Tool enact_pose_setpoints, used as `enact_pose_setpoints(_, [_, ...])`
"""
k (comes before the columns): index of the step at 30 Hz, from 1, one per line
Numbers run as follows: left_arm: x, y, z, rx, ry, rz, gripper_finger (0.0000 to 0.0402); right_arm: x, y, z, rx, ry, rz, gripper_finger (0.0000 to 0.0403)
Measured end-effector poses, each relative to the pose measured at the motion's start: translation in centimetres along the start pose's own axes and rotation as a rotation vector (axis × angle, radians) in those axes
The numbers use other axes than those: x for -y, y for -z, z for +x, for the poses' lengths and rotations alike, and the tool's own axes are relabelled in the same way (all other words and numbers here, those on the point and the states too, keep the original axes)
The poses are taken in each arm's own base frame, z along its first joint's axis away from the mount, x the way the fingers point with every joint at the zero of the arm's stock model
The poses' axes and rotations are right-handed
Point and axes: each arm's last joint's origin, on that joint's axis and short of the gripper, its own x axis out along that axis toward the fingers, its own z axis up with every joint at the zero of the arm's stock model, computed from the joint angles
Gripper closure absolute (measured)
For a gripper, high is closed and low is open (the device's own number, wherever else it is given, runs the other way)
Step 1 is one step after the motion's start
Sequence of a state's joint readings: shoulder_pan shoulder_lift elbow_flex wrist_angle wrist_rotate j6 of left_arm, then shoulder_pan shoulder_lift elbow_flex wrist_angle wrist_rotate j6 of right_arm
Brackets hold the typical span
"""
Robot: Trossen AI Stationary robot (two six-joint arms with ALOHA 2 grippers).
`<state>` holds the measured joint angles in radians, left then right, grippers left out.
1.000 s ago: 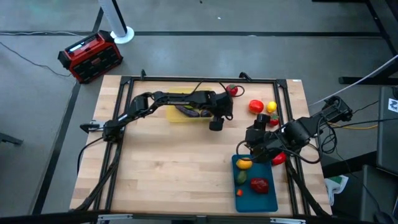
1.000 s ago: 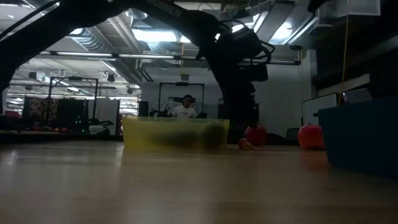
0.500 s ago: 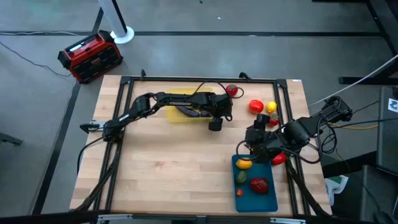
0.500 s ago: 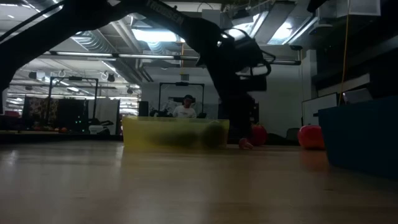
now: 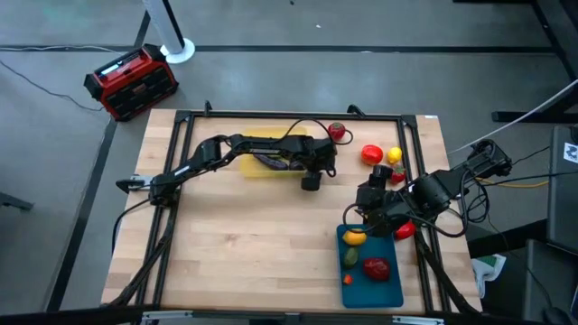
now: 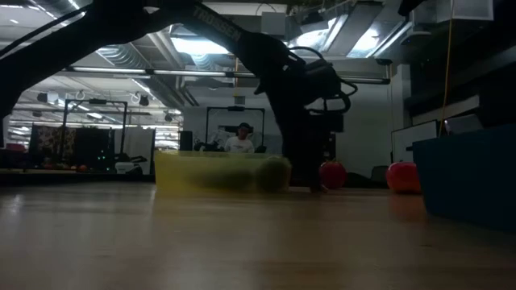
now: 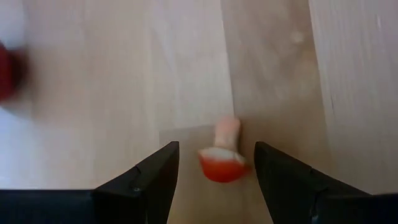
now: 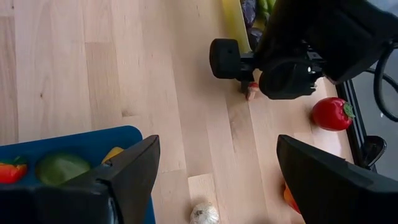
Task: Sort produce into baskets
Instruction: Put the red mushroom into the yellow bin
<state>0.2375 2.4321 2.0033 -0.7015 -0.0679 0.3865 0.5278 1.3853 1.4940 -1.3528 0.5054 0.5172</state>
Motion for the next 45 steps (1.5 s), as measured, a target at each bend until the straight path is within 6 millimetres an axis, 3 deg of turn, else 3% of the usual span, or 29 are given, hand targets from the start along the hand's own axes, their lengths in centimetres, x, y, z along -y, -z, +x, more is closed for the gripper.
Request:
enact_pose_setpoints(5, [0.1, 0.2, 0.1, -0.02, 0.009, 0.011, 0.0203, 0.0, 0.0, 0.0, 0.0, 0.0, 0.0, 0.0084])
enact_pose_setpoints(15, [0.1, 0.1, 0.1, -0.012, 0.009, 0.014, 0.0287, 0.0, 0.0, 0.0, 0.0, 0.0, 0.0, 0.0084])
enact_pose_setpoints(20, [0.0, 0.0, -0.2, -0.015, 0.005, 0.011, 0.0304, 0.0, 0.0, 0.0, -0.001, 0.0, 0.0, 0.0084])
enact_pose_setpoints(32, [-1.5, -2.0, -5.9, -0.075, 0.027, 0.006, 0.0289, 0.2, 0.0, 0.0, 0.016, 0.047, -0.029, 0.0084])
enact_pose_setpoints(37, [-2.3, -1.4, -8.0, -0.169, 0.043, -0.003, 0.0288, 0.2, 0.0, 0.0, 0.016, 0.047, -0.03, 0.0084])
enact_pose_setpoints(45, [-3.7, 0.7, -9.0, -0.345, 0.002, -0.013, 0.0288, 0.2, 0.0, 0.0, 0.016, 0.046, -0.03, 0.0084])
